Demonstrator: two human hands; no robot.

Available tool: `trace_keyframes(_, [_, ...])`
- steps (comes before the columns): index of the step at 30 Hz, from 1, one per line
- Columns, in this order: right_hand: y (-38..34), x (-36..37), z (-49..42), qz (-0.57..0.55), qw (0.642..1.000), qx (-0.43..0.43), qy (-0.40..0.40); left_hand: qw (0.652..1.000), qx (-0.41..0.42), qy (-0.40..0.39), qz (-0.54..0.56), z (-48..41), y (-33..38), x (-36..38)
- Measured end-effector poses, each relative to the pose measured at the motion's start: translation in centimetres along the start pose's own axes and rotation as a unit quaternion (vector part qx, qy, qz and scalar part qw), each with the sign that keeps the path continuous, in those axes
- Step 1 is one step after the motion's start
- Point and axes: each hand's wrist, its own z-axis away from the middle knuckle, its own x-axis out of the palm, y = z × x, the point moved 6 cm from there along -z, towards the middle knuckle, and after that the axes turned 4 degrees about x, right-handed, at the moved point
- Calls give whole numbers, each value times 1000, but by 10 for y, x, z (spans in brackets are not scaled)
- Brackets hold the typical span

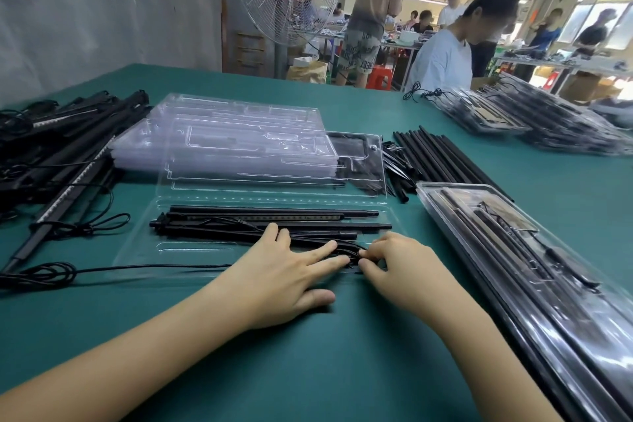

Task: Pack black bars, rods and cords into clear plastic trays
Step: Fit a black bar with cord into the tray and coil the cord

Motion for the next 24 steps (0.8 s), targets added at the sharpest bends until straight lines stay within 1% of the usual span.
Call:
trace_keyframes(3, [-3, -1, 2, 19, 1000, -13, 18, 1000, -7, 1, -4, 0, 0, 2])
trace_keyframes(6, [-5, -2, 3, 13, 999, -29, 22, 1000, -10, -5, 3, 1, 0, 4])
trace_keyframes(12, [-8, 2, 2, 48, 998, -25, -19, 999, -3, -5, 32, 1, -1, 2])
trace_keyframes(16, [1, 0, 2, 6, 998, 12, -65, 999, 8, -4, 33, 2, -1, 2])
trace_keyframes(19, [6, -2, 4, -16, 996, 15, -89, 999, 14, -11, 41, 1, -2, 3])
trace_keyframes(21, [9, -4, 4, -41, 995, 29, -90, 999, 14, -14, 47, 0, -3, 3])
trace_keyframes(24, [14, -6, 1, -61, 995, 60, -60, 999, 13, -17, 48, -1, -4, 3])
